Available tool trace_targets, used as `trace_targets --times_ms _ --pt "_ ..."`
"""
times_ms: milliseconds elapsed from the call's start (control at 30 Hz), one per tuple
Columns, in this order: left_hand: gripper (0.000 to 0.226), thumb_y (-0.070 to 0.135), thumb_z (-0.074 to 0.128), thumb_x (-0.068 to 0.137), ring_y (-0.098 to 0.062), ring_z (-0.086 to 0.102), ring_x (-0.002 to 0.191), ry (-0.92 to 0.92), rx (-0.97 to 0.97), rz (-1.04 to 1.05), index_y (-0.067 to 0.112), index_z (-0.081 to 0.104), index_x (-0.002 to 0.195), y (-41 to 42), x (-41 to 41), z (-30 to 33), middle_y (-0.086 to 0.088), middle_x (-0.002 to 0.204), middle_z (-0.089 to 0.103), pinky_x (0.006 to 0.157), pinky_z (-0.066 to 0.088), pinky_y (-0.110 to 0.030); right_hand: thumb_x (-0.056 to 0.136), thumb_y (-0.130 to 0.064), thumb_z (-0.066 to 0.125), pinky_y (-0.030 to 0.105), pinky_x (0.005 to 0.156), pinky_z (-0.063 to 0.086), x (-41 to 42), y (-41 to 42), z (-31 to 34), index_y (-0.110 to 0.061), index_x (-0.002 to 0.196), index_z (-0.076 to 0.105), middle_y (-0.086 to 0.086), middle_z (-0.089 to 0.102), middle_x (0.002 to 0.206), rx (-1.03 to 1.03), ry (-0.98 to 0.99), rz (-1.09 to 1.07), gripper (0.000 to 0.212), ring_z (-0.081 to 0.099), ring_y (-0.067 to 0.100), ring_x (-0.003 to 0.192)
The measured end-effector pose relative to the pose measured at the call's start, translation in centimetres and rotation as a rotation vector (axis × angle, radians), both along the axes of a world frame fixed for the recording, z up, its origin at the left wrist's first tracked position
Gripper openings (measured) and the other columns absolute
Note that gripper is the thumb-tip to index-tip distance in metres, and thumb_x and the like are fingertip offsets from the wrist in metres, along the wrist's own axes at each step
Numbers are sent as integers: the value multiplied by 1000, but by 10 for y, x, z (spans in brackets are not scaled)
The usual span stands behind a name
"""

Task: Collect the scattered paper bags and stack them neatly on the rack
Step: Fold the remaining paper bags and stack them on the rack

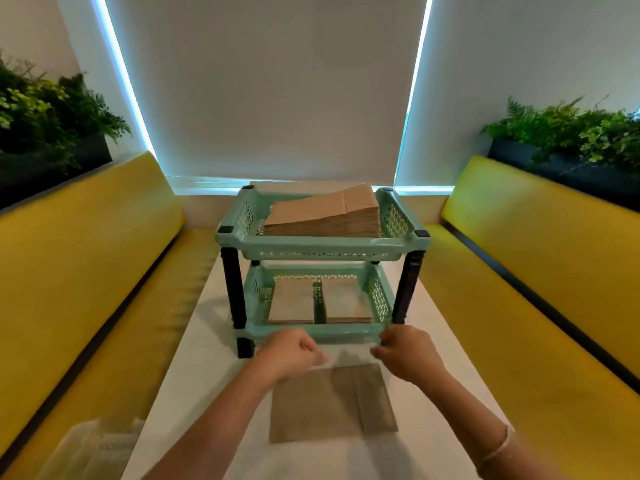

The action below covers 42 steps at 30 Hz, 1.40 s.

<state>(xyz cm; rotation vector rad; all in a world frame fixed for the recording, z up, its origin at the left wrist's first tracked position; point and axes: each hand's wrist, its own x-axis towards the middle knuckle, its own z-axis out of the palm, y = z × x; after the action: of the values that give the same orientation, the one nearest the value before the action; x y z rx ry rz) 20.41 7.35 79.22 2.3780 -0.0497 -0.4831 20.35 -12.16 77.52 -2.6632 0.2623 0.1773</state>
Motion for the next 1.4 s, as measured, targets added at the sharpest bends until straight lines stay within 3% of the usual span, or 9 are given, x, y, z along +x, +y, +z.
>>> trace_targets --times_ms 233,400,533,633,800,900,1000,1200,1400 --pt "76 47 70 77 -24 47 122 138 298 266 10 39 135 4 -21 -89 -8 133 48 98 42 -29 84 -27 66 34 89 53 -12 -6 -94 -8 121 45 11 56 119 191 247 -237 47 59 24 103" --pt "95 32 78 74 -26 30 133 167 270 370 5 19 143 -2 -26 -107 -12 142 32 104 34 -29 37 -24 81 43 76 58 -10 -6 -123 2 87 70 17 71 85 494 346 -324 57 69 33 80" --pt "106 30 80 72 -26 32 134 171 186 395 4 10 147 4 -25 -111 -10 144 33 106 35 -29 64 -6 76 33 73 57 -22 0 -106 -4 80 66 12 68 81 571 326 -321 19 65 28 76" --pt "123 33 88 58 -29 36 133 71 -64 523 9 10 149 11 -22 -114 -11 144 38 109 34 -36 76 -3 72 27 60 53 -33 -7 -90 -8 89 65 10 66 88 782 249 -217 16 63 23 79" --pt "91 2 84 61 -25 63 103 -52 -736 548 12 37 138 18 -21 -114 -11 113 66 87 53 -39 64 1 79 34 75 54 -41 -20 -80 -8 97 67 11 69 97 1028 21 -202 37 64 26 91" --pt "66 8 84 63 -22 61 104 -125 -760 474 22 53 119 17 -23 -111 -8 113 64 84 55 -36 60 0 83 26 55 54 -45 -17 -78 -12 93 65 9 68 91 1054 -11 -250 39 64 24 82" --pt "60 9 84 64 -23 60 106 -93 -761 475 23 55 115 11 -33 -118 -7 115 63 89 53 -41 66 1 79 30 58 52 -53 -12 -86 -12 92 64 10 67 93 1049 -13 -286 33 63 26 84" --pt "31 -2 77 70 -13 63 77 -165 -829 511 14 59 90 -1 -44 -108 -2 87 67 61 51 -16 72 8 71 38 71 55 -50 -10 -83 -10 84 69 13 69 88 1027 -158 -271 21 64 29 86" --pt "32 0 81 66 -15 61 81 -154 -792 453 17 60 84 6 -43 -107 -3 87 66 66 49 -21 70 13 69 24 59 51 -50 -13 -84 -10 82 69 8 69 81 1017 -157 -212 27 63 20 75"
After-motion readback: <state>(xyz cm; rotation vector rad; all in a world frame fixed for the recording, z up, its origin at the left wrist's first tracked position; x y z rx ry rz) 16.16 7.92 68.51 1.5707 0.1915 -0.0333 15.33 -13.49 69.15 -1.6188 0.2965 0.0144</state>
